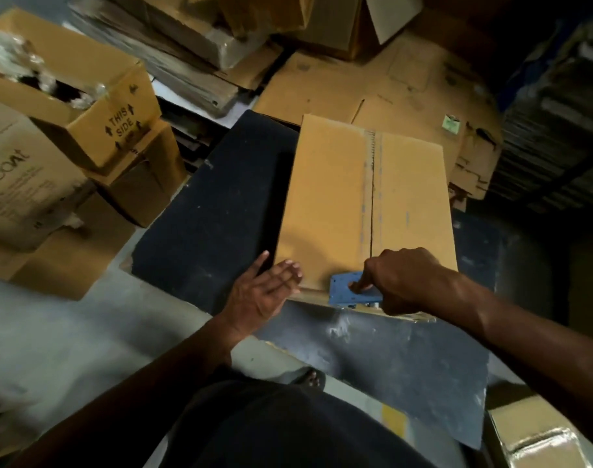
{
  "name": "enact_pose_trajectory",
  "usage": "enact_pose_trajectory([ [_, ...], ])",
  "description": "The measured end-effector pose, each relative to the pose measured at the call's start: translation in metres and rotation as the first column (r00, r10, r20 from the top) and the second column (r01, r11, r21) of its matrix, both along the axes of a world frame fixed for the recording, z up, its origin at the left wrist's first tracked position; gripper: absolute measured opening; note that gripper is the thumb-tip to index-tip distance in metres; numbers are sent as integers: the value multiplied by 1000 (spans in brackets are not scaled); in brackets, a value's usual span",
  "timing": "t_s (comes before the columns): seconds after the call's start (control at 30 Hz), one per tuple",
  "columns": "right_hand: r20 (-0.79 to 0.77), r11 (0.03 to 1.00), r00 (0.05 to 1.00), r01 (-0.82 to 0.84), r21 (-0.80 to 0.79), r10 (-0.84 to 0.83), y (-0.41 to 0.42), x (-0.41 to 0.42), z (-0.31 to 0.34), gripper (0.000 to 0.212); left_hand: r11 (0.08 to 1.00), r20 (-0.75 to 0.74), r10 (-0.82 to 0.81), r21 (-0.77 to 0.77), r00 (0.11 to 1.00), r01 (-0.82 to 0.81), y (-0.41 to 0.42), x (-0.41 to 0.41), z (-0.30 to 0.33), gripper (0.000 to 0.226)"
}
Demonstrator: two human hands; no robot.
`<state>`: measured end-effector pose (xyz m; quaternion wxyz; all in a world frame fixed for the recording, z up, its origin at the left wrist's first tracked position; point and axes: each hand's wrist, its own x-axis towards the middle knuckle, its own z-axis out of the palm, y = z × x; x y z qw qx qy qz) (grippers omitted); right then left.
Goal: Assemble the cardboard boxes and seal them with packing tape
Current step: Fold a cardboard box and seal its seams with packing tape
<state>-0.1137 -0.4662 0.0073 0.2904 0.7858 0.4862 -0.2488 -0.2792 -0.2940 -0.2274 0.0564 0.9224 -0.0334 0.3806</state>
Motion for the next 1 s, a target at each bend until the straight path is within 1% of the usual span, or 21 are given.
enact_pose_trajectory([
  [0.07,8,999,999,39,-32,-38,-20,9,2,56,1000,-10,9,-4,1000,-9,1,1,0,39],
  [0.13,11,997,998,64,-42,-64,-37,16,4,58,1000,-43,-5,28,999,7,2,-2,0,44],
  [0.3,5,995,995,99,19,-99,-64,21,1,60,997,-97,-21,70,995,28,4,-5,3,46],
  [0.4,1,993,995,104,47,-104,-76,19,-1,60,998,-121,-30,54,992,36,4,-2,8,42],
  [0.47,-4,992,994,108,69,-108,-80,19,-1,59,997,-151,-34,60,988,43,2,-3,11,45],
  [0.6,18,993,996,84,86,-86,-78,16,-1,51,998,-191,32,62,981,-20,-13,-3,29,49],
  [0.67,22,994,997,68,84,-70,-77,15,-2,48,997,-209,-18,72,978,34,-36,8,40,54],
  [0.73,21,994,997,66,90,-68,-77,14,-1,45,982,-277,-90,133,957,131,-65,25,36,59],
  [0.8,22,994,998,56,95,-59,-76,13,0,41,966,-323,-128,172,938,191,-82,41,23,56],
  [0.9,17,995,999,47,89,-49,-76,13,-2,41,962,-281,-157,172,947,210,-81,49,11,44],
  [1.0,-13,991,994,113,66,-113,-87,19,3,42,964,-251,-157,173,955,204,-81,48,13,47],
])
